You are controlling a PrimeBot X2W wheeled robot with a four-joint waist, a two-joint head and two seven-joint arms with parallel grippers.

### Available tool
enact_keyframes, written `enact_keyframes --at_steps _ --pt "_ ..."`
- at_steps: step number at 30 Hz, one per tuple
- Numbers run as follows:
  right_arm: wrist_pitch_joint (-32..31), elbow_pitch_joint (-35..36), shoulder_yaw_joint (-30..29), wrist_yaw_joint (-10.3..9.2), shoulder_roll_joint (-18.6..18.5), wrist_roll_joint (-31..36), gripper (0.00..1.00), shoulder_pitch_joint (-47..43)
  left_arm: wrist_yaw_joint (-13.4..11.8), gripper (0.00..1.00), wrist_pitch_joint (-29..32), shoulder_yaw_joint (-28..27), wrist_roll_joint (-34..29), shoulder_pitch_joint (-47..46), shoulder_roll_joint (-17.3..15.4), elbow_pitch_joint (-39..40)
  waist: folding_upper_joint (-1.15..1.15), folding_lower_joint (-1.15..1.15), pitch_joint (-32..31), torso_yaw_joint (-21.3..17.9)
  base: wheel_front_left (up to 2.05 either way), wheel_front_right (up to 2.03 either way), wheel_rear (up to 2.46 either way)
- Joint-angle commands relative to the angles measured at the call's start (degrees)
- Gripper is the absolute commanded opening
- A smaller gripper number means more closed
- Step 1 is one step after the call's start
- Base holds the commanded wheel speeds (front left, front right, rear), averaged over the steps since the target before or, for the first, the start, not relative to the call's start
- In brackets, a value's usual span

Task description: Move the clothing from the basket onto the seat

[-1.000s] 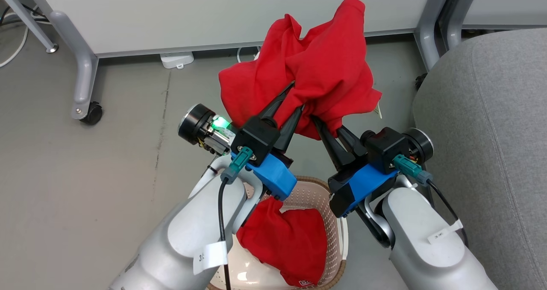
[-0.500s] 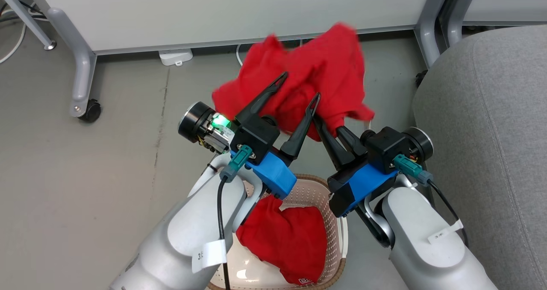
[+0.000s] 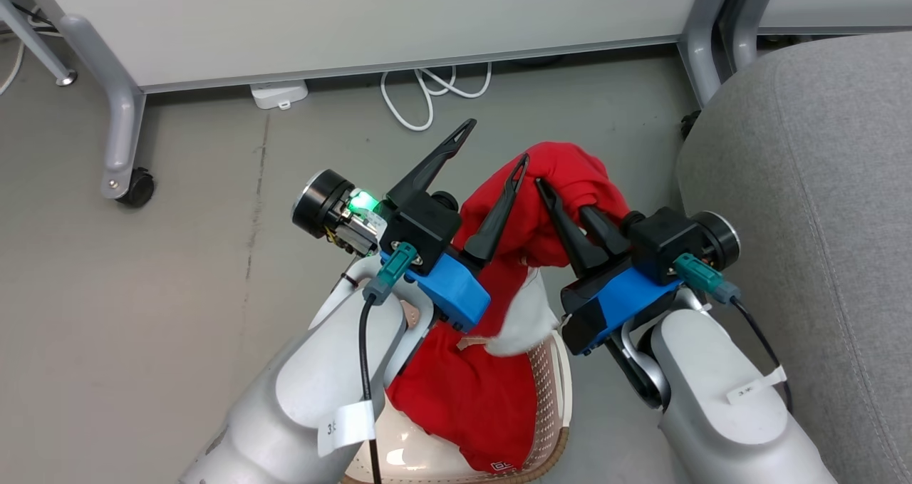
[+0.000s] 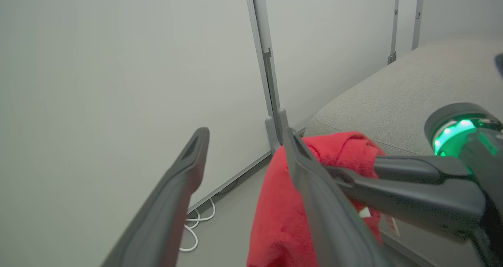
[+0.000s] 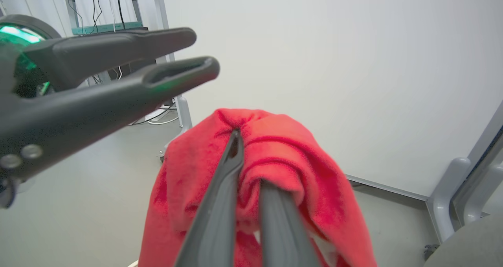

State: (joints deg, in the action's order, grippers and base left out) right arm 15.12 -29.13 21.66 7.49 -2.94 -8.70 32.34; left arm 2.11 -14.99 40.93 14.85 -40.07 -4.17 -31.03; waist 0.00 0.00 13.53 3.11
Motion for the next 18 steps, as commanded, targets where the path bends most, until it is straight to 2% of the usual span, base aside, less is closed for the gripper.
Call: enact_keyframes --at_steps 1,18 --pt "0.05 0.43 -0.77 0.01 0.08 0.33 0.00 -0.93 0.15 1.00 -0.30 -0.46 -0.41 0.40 -0.31 0.20 0.00 0.00 0.13 -0.34 0.00 0.00 0.00" --pt "0.06 5.00 -10.14 0.01 0.05 0.91 0.00 -2.42 0.27 1.00 -0.29 -0.63 -1.27 0.97 -1.92 1.06 0.00 0.00 3.05 -7.40 0.00 0.00 0.00"
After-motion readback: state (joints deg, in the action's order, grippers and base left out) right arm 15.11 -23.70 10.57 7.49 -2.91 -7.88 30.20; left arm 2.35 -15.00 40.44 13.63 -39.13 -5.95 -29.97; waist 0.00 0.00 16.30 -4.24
